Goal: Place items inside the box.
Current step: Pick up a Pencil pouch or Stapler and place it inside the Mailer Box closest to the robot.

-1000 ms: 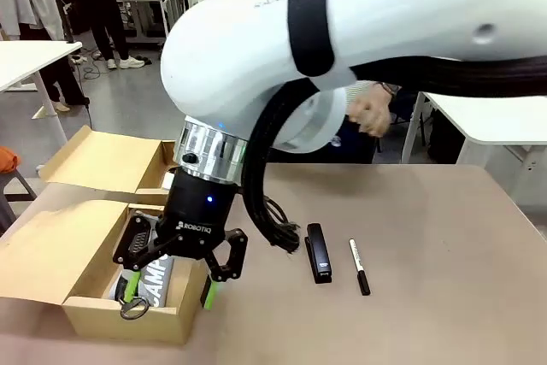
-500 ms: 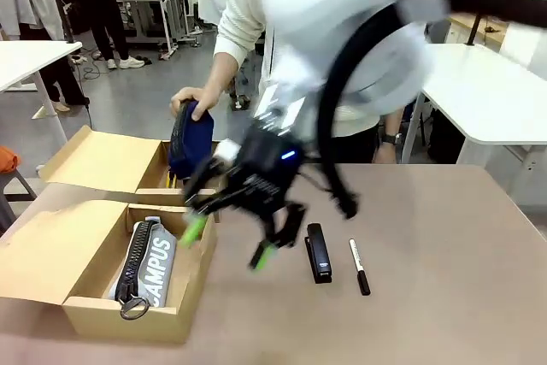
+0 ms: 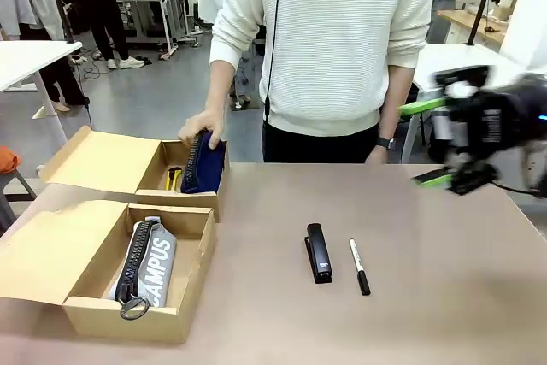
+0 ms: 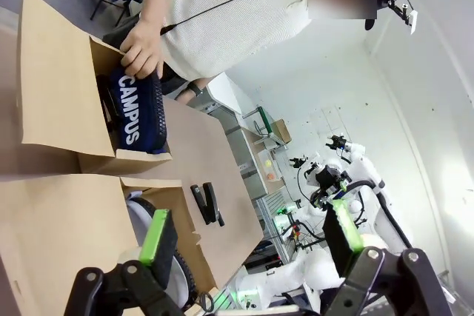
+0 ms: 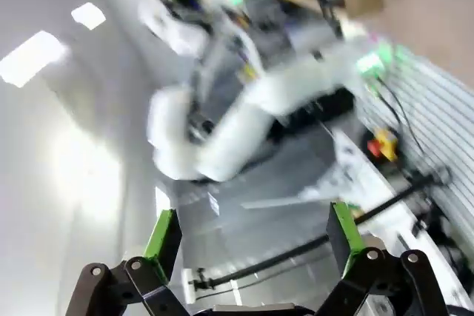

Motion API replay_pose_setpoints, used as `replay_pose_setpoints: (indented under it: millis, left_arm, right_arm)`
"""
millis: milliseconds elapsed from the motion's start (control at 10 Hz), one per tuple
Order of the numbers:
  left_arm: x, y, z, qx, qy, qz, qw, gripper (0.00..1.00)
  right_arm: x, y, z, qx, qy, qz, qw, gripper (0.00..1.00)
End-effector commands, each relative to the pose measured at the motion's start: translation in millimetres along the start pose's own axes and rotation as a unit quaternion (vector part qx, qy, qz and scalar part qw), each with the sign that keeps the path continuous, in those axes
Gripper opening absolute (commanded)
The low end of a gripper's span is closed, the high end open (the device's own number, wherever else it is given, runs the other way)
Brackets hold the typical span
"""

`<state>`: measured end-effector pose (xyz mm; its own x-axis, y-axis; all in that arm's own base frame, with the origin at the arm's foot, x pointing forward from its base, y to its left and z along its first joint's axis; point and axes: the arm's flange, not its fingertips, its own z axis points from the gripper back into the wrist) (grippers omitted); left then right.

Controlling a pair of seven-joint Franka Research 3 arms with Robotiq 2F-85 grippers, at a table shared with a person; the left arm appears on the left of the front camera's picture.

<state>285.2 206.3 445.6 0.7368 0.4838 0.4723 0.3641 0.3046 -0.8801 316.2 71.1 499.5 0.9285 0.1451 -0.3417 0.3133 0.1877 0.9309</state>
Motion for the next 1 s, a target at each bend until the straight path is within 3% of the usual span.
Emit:
replay_pose_setpoints:
  millis: [0, 200, 400, 500, 600, 900]
  left_arm:
    - [-0.8, -1.7, -1.6, -0.009, -0.008, -0.009, 1.000, 1.00]
    - [-0.8, -1.7, -1.6, -0.009, -0.008, -0.009, 1.000, 1.00]
    - [-0.8, -1.7, -1.6, -0.009, -0.008, -0.009, 1.000, 1.00]
    - [-0.8, -1.7, -1.6, -0.009, -0.008, -0.009, 1.000, 1.00]
    - [-0.8, -1.7, -1.6, -0.009, -0.008, -0.009, 1.000, 1.00]
    - [-0.8, -1.7, -1.6, -0.009, -0.008, -0.009, 1.000, 1.00]
  right_arm:
    - [-25.4, -43.1, 56.6, 0.075, -0.089, 0.030, 0.993, 1.00]
    - [-47.7, -127.8, 106.6, 0.113, -0.099, 0.025, 0.988, 1.00]
    - [-52.0, -250.5, 117.4, 0.151, -0.139, -0.072, 0.976, 1.00]
    - [-42.5, -291.4, 111.2, 0.183, -0.185, -0.119, 0.958, 1.00]
    - [-40.2, -164.8, 168.4, 0.133, -0.141, -0.045, 0.980, 1.00]
    - [-40.2, -164.8, 168.4, 0.133, -0.141, -0.045, 0.980, 1.00]
